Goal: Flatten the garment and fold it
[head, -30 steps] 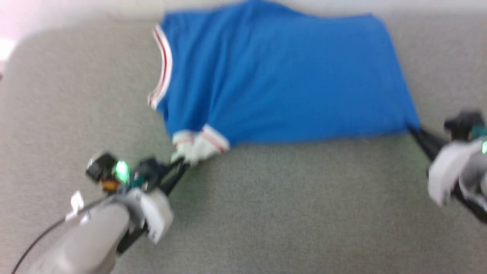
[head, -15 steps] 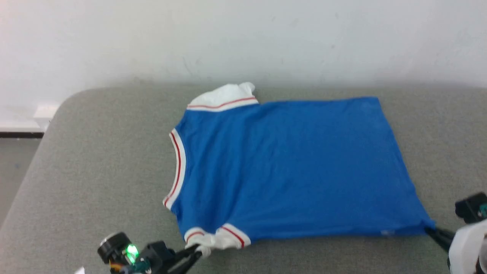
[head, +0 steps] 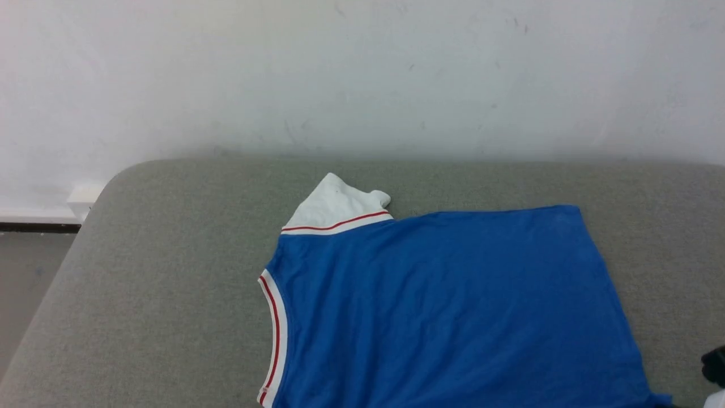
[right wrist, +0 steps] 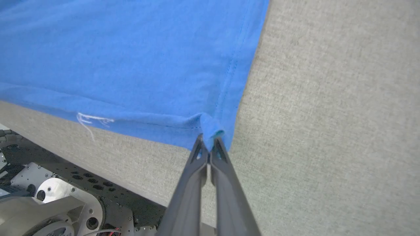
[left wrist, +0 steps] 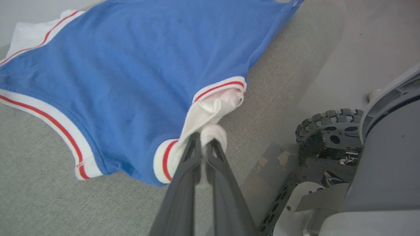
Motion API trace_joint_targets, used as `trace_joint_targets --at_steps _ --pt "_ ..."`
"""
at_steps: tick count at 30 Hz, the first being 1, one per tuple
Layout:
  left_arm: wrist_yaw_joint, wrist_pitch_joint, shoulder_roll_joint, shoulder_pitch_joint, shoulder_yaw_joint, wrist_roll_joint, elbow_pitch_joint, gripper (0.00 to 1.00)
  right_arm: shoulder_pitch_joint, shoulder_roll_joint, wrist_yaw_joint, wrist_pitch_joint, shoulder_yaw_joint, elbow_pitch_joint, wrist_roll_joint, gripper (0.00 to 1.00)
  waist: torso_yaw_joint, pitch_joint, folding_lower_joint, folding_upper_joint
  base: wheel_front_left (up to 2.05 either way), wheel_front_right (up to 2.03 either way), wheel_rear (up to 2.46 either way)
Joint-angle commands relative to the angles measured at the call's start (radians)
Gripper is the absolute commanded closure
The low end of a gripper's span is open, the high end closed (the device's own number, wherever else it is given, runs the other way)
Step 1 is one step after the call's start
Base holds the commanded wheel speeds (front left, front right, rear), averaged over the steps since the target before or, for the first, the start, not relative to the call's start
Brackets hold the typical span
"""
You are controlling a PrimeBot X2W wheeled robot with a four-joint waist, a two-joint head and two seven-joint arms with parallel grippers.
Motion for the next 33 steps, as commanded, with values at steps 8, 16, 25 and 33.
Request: trace_joint_targets --at_steps 8,16,25,33 --pt "0.056 -0.043 -0.012 -0.13 0.108 0.02 -0.003 1.0 -0.036 0.027 -0.002 -0.04 -0.177 -0.079 -0.044 1.0 0.004 0.098 0.0 0.0 0.0 0.0 0.0" --pt "0.013 -0.045 -0.058 -0.298 0.14 0.062 0.073 1.0 -0.15 0.067 -0.002 0.034 -0.257 -0.091 -0.163 1.0 -0.006 0.217 0.0 0.0 0.0 0.0 0.0" --pt "-0.08 -0.006 -0.118 -0.432 0.079 0.093 0.258 1.0 -0.285 0.136 -0.002 0.112 -0.227 -0.012 -0.254 1.0 -0.003 0.306 0.0 0.0 0.0 0.0 0.0" --pt "-0.099 -0.029 -0.189 -0.499 0.034 0.107 0.435 0.0 -0.35 0.177 -0.002 0.134 -0.173 0.093 -0.279 0.7 0.011 0.327 0.0 0.0 0.0 0.0 0.0"
